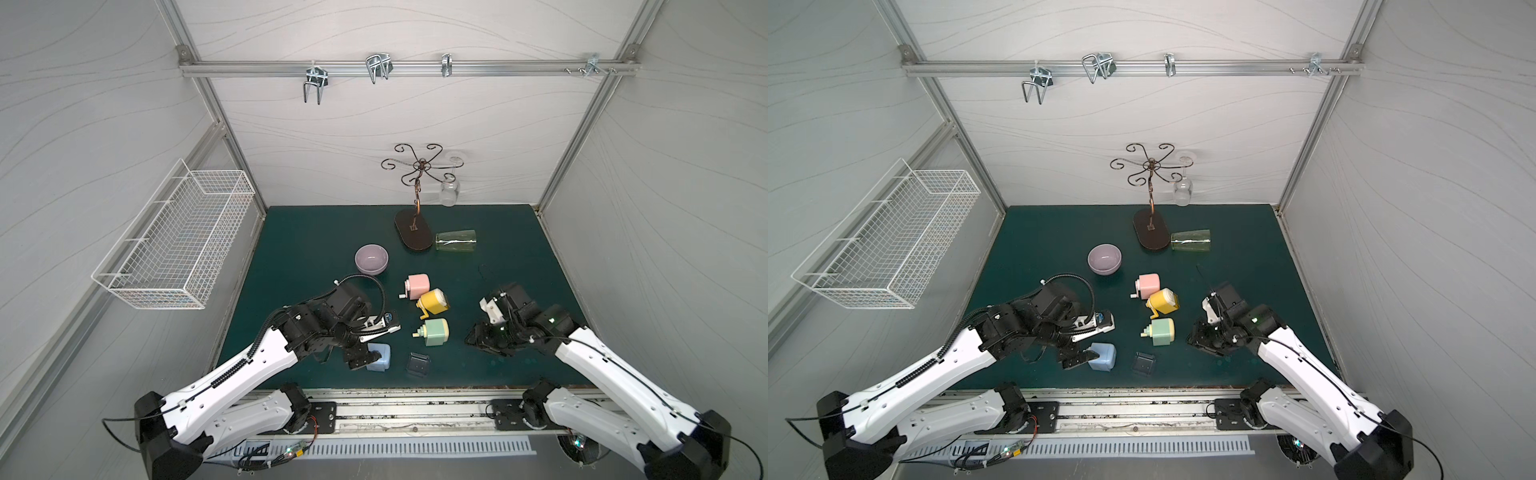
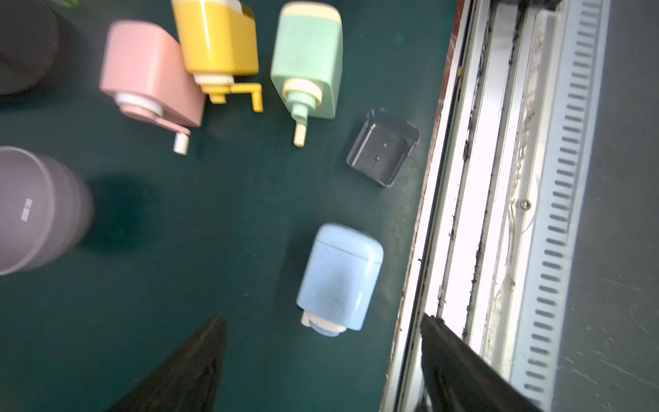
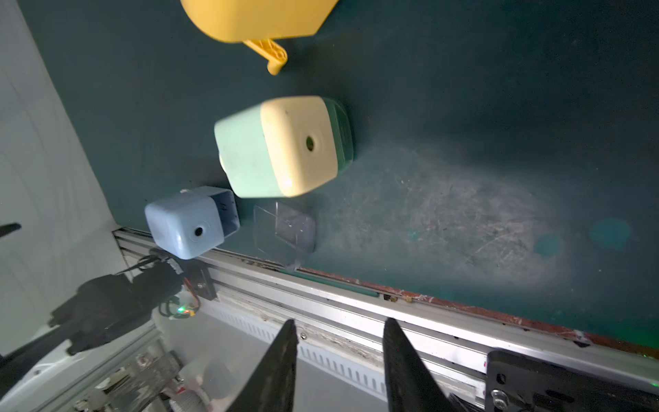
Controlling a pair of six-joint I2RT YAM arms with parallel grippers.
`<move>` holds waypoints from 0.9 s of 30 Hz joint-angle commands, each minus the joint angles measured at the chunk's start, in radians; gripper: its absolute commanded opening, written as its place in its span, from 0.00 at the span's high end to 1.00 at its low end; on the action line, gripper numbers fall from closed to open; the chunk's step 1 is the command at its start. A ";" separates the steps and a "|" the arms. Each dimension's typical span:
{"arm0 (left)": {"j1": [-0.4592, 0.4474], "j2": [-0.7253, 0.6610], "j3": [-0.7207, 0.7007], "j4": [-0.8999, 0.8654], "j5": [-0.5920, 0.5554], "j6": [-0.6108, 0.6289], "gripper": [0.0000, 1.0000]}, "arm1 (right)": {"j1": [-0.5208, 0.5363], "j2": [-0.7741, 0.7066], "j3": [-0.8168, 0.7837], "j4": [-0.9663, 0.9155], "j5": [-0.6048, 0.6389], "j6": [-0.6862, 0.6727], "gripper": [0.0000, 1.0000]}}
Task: Put the tray back into the pencil sharpener
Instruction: Pick up the pencil sharpener from the center of the board.
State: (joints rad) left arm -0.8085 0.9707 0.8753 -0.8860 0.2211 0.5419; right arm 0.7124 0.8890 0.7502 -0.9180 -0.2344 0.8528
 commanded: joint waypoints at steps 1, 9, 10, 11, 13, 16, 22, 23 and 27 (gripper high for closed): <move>0.008 -0.005 -0.034 0.012 0.081 0.053 0.10 | 0.140 -0.010 -0.027 0.021 0.137 0.237 0.53; 0.007 0.076 -0.121 0.085 0.043 0.195 0.05 | 0.359 0.106 -0.045 0.148 0.250 0.380 0.48; 0.007 0.088 -0.127 0.104 0.044 0.204 0.05 | 0.372 0.119 -0.047 0.160 0.261 0.388 0.47; 0.007 0.108 -0.132 0.122 0.044 0.217 0.04 | 0.384 0.130 -0.050 0.173 0.271 0.400 0.47; 0.007 0.134 -0.142 0.163 0.038 0.232 0.02 | 0.401 0.144 -0.056 0.198 0.289 0.426 0.47; 0.009 0.170 -0.141 0.206 0.038 0.257 0.02 | 0.428 0.156 -0.066 0.231 0.321 0.469 0.47; 0.009 0.212 -0.152 0.229 0.048 0.300 0.09 | 0.477 0.224 -0.077 0.307 0.358 0.532 0.51; 0.009 0.212 -0.158 0.236 0.056 0.300 0.11 | 0.480 0.237 -0.080 0.319 0.360 0.541 0.53; 0.011 0.228 -0.163 0.230 0.059 0.316 0.17 | 0.486 0.284 -0.087 0.377 0.356 0.553 0.53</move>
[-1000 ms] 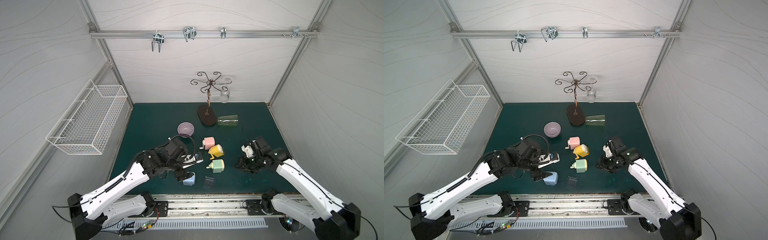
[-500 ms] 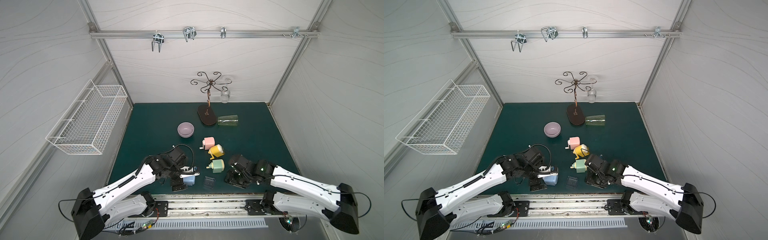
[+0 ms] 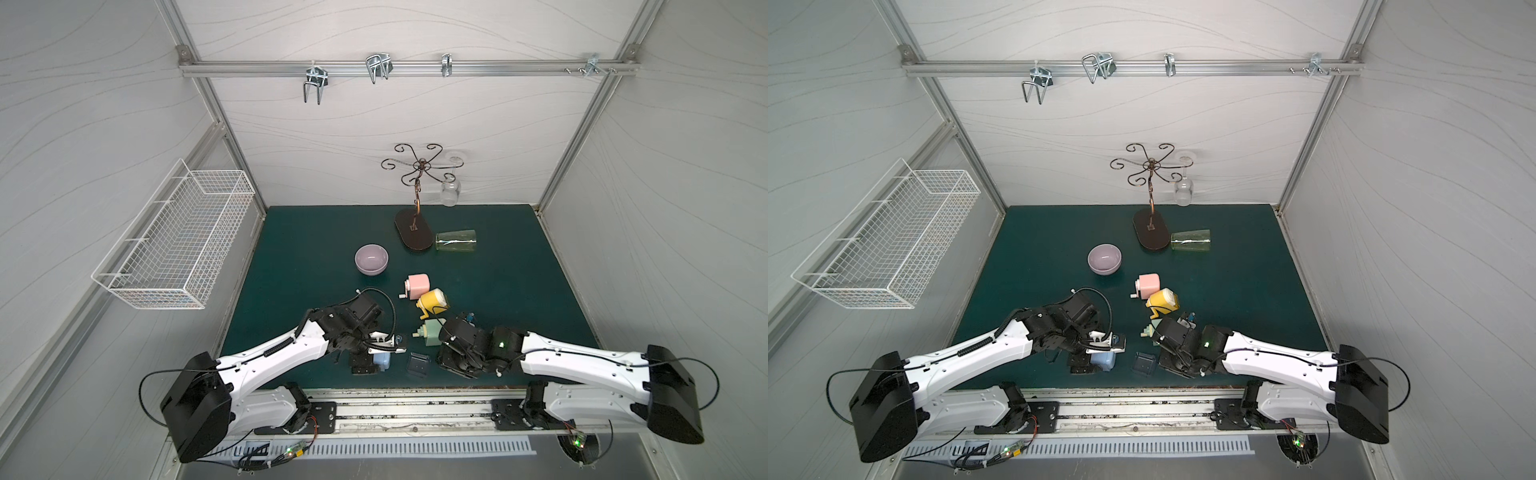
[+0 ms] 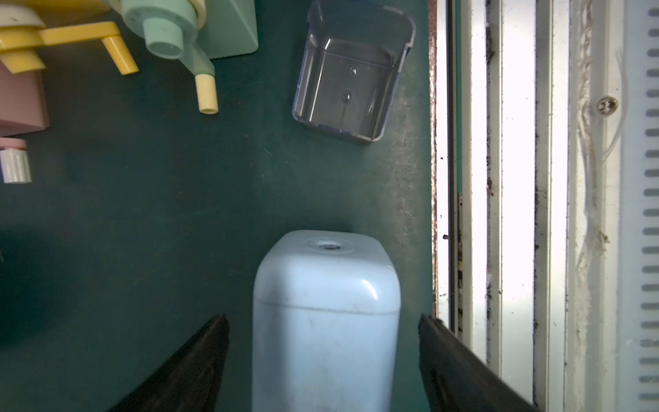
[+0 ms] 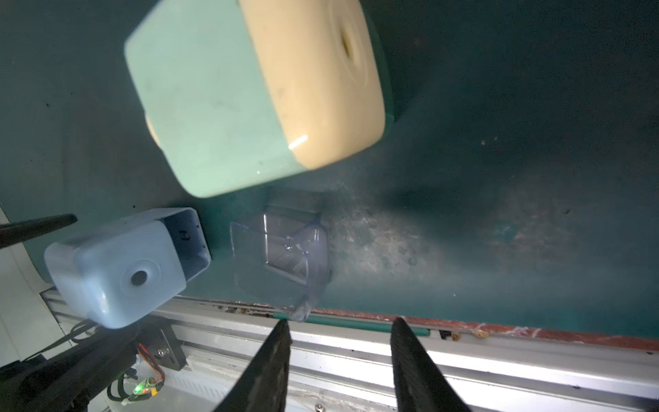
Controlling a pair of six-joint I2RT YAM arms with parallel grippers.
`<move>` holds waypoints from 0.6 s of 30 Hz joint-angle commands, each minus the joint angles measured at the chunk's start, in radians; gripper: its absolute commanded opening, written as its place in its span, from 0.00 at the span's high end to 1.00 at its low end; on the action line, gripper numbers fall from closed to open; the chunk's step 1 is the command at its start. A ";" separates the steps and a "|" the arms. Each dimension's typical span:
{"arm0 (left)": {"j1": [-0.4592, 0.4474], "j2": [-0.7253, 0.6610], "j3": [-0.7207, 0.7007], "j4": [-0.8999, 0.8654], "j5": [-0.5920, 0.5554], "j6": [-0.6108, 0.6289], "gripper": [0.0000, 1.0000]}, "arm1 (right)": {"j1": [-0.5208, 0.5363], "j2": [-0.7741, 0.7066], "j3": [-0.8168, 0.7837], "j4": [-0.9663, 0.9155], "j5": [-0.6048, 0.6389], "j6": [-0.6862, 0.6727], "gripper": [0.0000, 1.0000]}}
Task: Put the tray back into the pencil sharpener
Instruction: Pick up the pencil sharpener from the center of the board.
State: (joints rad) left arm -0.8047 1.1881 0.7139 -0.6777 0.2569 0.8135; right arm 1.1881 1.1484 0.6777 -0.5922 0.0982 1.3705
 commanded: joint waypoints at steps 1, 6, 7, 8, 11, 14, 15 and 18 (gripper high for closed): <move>0.006 0.009 -0.013 0.035 0.017 0.045 0.19 | 0.015 0.038 -0.016 0.064 0.024 0.043 0.54; 0.006 0.018 -0.021 0.039 0.025 0.036 0.26 | 0.028 0.088 -0.034 0.158 0.017 0.074 0.54; 0.007 0.021 -0.023 0.044 0.025 0.035 0.27 | 0.027 0.098 -0.034 0.167 0.015 0.078 0.54; 0.007 0.022 -0.029 0.053 0.019 0.039 0.27 | 0.028 0.109 -0.032 0.175 0.014 0.079 0.54; 0.006 0.020 -0.043 0.080 0.014 0.049 0.29 | 0.028 0.141 -0.026 0.199 0.004 0.078 0.55; 0.007 0.020 -0.056 0.091 0.021 0.050 0.34 | 0.028 0.163 -0.016 0.207 0.002 0.079 0.57; 0.006 0.018 -0.061 0.094 0.022 0.053 0.35 | 0.028 0.169 -0.014 0.207 0.003 0.080 0.59; 0.005 0.009 -0.069 0.090 0.036 0.059 0.38 | 0.028 0.182 -0.010 0.197 -0.001 0.082 0.62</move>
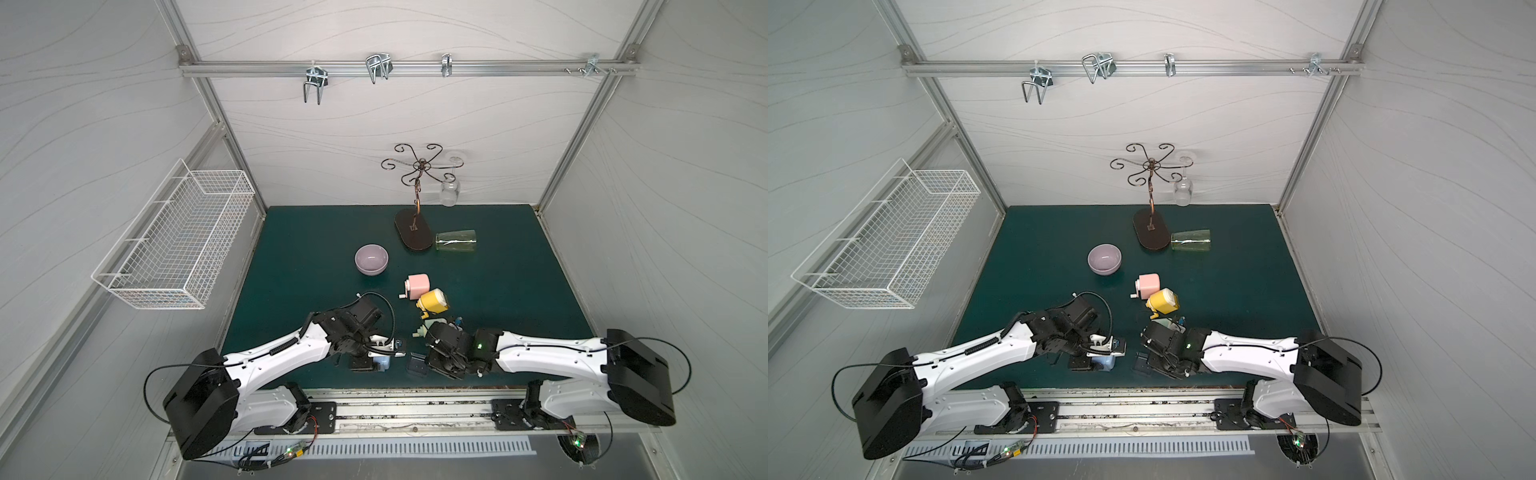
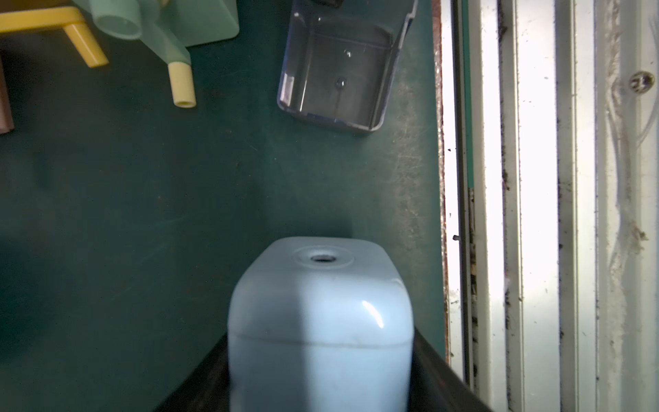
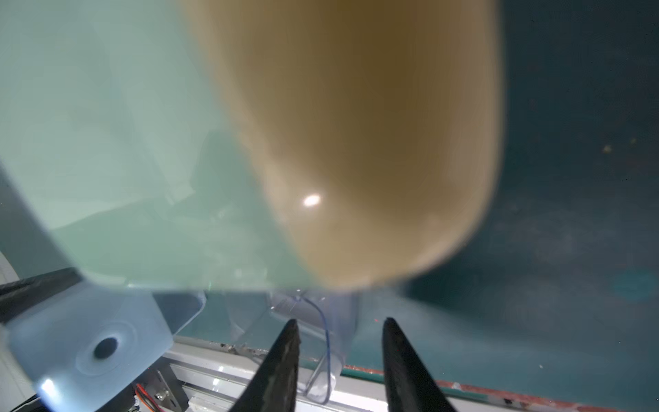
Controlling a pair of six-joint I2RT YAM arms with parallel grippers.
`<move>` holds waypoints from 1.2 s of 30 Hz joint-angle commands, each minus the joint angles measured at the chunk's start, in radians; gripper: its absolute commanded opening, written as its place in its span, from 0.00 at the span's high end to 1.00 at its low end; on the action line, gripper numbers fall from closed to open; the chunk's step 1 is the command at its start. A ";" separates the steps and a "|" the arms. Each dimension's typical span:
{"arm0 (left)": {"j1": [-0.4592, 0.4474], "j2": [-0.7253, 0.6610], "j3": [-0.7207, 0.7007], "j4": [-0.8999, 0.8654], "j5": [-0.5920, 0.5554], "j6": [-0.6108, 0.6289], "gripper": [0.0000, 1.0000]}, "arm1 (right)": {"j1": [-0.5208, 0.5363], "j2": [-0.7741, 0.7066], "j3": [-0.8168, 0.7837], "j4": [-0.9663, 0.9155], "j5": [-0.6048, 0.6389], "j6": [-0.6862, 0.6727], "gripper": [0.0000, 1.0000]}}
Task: Put the tray back into the pencil sharpener
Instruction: Pick up the pencil sharpener from the center of the board.
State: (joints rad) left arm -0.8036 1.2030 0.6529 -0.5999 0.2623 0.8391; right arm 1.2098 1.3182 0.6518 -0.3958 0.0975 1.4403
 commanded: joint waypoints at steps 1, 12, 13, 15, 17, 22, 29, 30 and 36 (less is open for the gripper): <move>0.004 -0.008 -0.007 0.006 0.037 0.034 0.40 | 0.007 0.012 0.016 -0.004 0.000 0.014 0.62; 0.004 0.001 0.002 0.003 0.034 0.059 0.53 | -0.001 0.037 0.022 0.023 -0.046 -0.007 0.69; 0.003 0.006 0.007 0.003 0.034 0.059 0.54 | -0.003 0.034 0.023 0.021 -0.051 -0.009 0.69; 0.004 0.012 0.017 0.006 0.037 0.056 0.57 | -0.007 0.027 0.020 0.019 -0.064 -0.008 0.69; 0.003 0.023 0.030 0.015 0.039 0.048 0.59 | -0.010 0.016 0.024 -0.008 -0.072 -0.006 0.68; 0.002 0.041 0.067 0.032 0.055 0.033 0.65 | -0.015 -0.041 0.002 -0.075 -0.087 0.028 0.63; -0.012 0.027 0.067 0.097 0.071 0.017 0.67 | -0.015 -0.039 -0.008 -0.054 -0.112 0.025 0.70; -0.016 0.020 0.062 0.104 0.081 0.020 0.66 | -0.016 -0.037 -0.009 -0.051 -0.111 0.025 0.71; -0.061 0.020 0.037 0.138 0.080 0.038 0.65 | -0.016 -0.032 -0.039 0.002 -0.107 0.035 0.74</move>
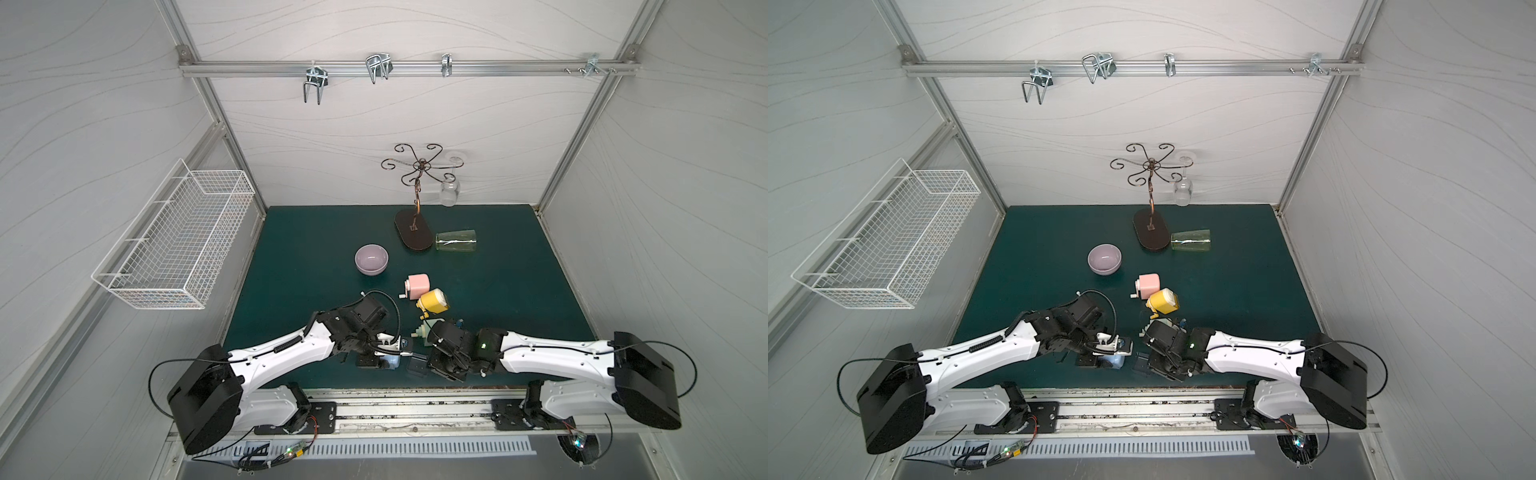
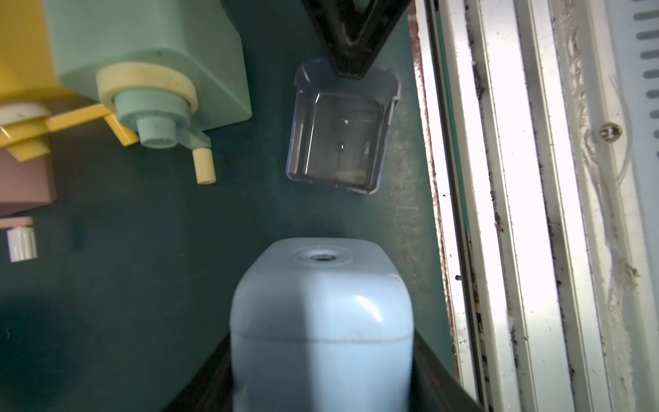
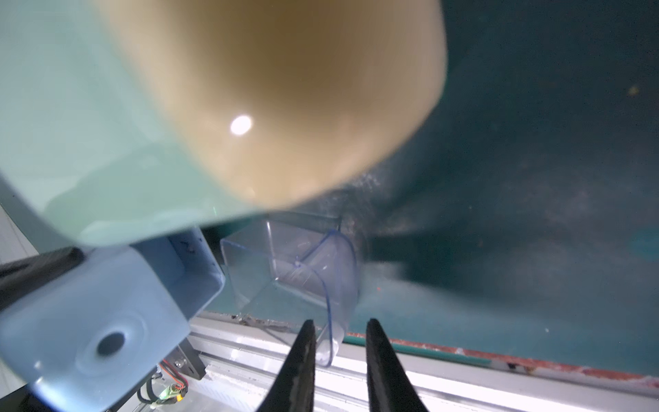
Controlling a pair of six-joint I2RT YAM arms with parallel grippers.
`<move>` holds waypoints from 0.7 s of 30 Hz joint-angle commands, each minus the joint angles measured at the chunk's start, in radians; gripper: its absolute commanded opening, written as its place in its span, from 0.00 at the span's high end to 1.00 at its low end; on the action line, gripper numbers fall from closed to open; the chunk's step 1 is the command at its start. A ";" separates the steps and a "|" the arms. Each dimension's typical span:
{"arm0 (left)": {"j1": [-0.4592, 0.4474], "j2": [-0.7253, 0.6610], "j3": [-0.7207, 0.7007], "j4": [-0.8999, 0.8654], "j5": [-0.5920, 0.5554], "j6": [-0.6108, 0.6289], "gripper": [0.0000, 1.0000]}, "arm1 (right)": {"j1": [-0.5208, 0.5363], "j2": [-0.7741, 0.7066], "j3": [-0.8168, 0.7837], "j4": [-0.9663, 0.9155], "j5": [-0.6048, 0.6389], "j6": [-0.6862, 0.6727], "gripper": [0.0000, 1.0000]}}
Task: Put the tray back into the pencil sharpener
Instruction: Pick up the pencil sharpener from the center of the board, then pick up the container from the center of the board.
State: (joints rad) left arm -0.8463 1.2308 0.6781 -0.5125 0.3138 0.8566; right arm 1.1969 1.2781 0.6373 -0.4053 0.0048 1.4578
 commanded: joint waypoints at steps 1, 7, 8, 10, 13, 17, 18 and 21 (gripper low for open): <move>-0.024 0.000 0.011 0.052 0.023 0.022 0.65 | -0.003 0.012 -0.027 0.022 -0.015 0.018 0.74; -0.045 0.014 0.008 0.086 -0.007 0.027 0.65 | -0.010 0.042 -0.030 0.064 -0.025 0.013 0.76; -0.049 0.016 0.008 0.091 -0.014 0.032 0.65 | -0.010 0.043 -0.031 0.066 -0.026 0.013 0.76; -0.060 0.031 0.010 0.098 -0.054 0.036 0.65 | -0.010 0.044 -0.036 0.072 -0.025 0.017 0.76; -0.079 0.069 0.022 0.086 -0.118 0.049 0.65 | -0.011 0.047 -0.043 0.083 -0.027 0.020 0.76; -0.086 0.087 0.028 0.092 -0.136 0.047 0.65 | -0.013 0.057 -0.048 0.094 -0.031 0.025 0.77; -0.085 0.085 0.029 0.097 -0.133 0.045 0.65 | -0.013 0.055 -0.052 0.098 -0.031 0.028 0.77; -0.090 0.080 0.033 0.109 -0.122 0.040 0.65 | -0.013 0.045 -0.058 0.097 -0.027 0.030 0.78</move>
State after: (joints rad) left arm -0.9306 1.2930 0.6899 -0.4435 0.2157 0.8688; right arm 1.1885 1.3251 0.5896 -0.3099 -0.0162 1.4750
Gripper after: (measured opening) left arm 0.572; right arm 0.227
